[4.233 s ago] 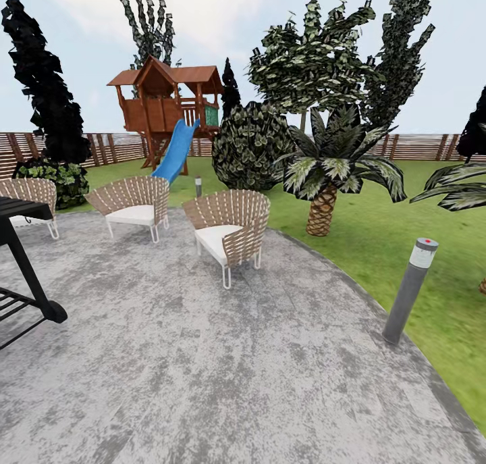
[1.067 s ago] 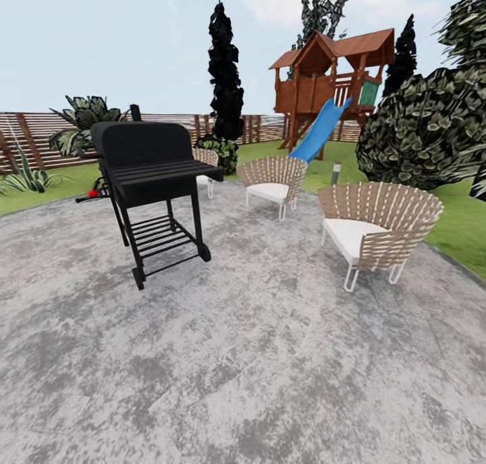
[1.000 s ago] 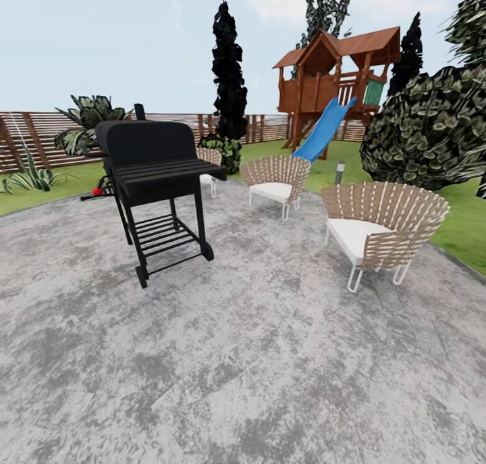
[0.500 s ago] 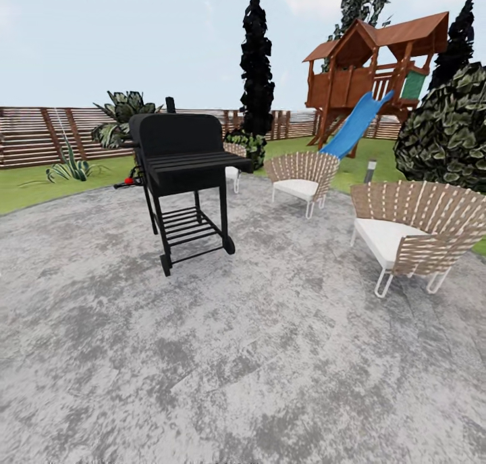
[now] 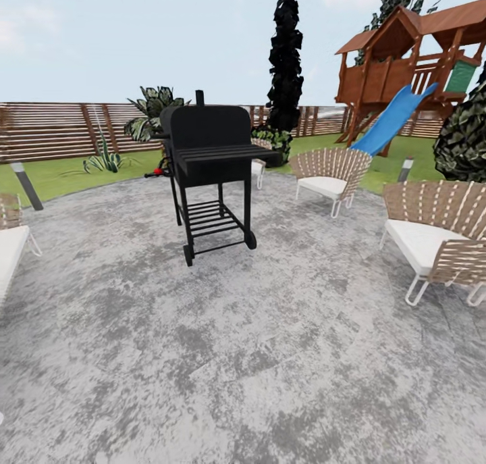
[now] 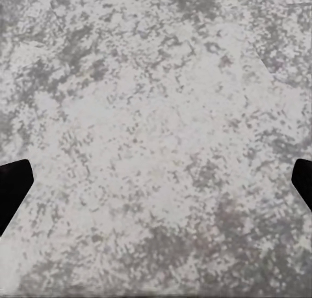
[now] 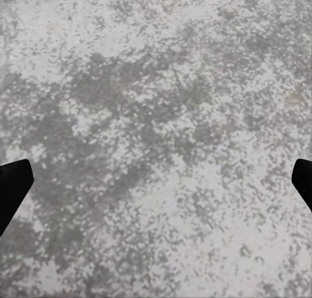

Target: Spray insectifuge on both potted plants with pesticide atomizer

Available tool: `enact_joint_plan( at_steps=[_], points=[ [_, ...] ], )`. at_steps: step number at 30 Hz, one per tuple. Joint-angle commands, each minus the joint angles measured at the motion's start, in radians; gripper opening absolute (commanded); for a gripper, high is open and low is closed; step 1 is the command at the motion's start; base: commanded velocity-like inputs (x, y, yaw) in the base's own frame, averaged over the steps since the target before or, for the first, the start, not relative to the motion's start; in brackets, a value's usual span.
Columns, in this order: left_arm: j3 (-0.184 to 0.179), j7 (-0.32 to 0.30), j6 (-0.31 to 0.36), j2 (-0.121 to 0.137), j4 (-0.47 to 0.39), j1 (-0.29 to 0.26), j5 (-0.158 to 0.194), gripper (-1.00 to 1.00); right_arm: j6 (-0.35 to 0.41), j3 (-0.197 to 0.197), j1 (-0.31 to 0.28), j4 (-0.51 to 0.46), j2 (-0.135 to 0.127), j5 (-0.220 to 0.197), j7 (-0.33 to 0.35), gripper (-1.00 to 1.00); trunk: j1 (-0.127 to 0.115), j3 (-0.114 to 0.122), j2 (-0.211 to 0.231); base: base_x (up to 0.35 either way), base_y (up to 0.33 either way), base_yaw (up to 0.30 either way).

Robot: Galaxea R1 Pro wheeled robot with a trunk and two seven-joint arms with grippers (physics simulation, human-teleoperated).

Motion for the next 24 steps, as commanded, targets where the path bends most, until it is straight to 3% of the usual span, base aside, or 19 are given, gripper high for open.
enact_joint_plan(
  at_steps=[1,15,24],
  points=[
    [0.001,0.001,-0.003,0.000,0.001,-0.001,0.004,1.00,-0.003,-0.001,0.000,0.000,0.000,0.000,-0.001,1.00,0.004,-0.005,-0.008,0.000,0.000,0.242],
    [0.001,0.006,-0.005,0.000,0.001,-0.001,0.004,1.00,-0.003,-0.001,0.000,0.000,0.000,0.000,-0.001,1.00,0.057,-0.062,-0.106,0.000,0.000,0.241],
    [0.001,0.007,-0.004,0.000,0.001,-0.001,0.004,1.00,-0.003,0.001,0.000,0.000,0.000,0.002,0.001,1.00,0.092,-0.092,-0.169,0.000,0.000,0.059]
  ],
)
